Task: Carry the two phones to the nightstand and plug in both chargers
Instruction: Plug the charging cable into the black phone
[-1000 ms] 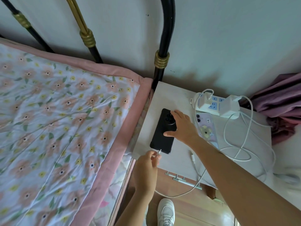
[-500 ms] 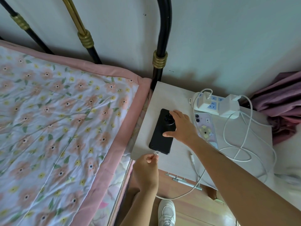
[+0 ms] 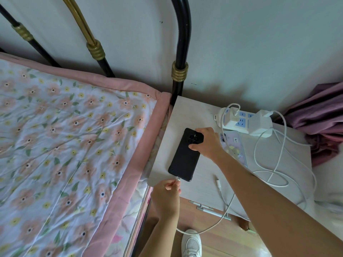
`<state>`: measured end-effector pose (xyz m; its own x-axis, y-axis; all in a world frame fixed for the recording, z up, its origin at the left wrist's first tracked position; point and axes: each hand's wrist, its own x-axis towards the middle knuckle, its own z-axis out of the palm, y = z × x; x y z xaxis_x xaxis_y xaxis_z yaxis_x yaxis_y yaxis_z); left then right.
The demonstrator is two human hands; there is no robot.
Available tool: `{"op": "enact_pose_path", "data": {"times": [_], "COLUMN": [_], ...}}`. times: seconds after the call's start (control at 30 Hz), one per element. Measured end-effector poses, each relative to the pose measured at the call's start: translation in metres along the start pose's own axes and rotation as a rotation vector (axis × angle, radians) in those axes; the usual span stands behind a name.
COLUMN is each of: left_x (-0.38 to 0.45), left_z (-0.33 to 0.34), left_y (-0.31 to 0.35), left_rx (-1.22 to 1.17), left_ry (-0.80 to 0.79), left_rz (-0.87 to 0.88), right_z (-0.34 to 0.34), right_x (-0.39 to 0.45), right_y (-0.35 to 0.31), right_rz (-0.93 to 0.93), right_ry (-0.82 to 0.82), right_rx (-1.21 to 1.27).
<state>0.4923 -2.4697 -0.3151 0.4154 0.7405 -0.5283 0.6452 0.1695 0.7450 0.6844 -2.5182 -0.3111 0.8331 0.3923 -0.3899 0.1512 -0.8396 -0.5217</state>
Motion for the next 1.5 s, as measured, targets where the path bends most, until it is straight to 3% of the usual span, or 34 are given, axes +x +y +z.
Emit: {"op": "enact_pose_path", "data": {"times": [0.57,0.77,0.87,1.03,1.27,1.5], "left_x": [-0.008,-0.010,-0.009,-0.010,-0.004,0.004], "left_z": [0.012,0.009,0.015,0.010,0.008,0.002], "left_y": [-0.004,-0.002,0.018,0.017,0.009,0.002], "left_rx": [-0.062,-0.128,-0.150,-0.173,-0.217,-0.190], "left_ry": [0.066,-0.030,-0.066,0.020,0.033,-0.012], "left_rz": [-0.026,0.015,0.009,0.022,0.013,0.018], "right_z": [-0.007,-0.016,-0.013,0.008,0.000,-0.029], "right_x": [0.011,0.012,0.005,0.000,0.002,0.022], "right_y": [0.013,0.011,0.006,0.009,0.006,0.019], "right_rz": [-0.001,0.161,0.194,0.189,0.112,0.229], "right_ry": [-0.046,-0.038,-0.140,0.026,-0.038,0.058], "right_rx": [0.120,0.317,0.503,0.614,0.564,0.611]}}
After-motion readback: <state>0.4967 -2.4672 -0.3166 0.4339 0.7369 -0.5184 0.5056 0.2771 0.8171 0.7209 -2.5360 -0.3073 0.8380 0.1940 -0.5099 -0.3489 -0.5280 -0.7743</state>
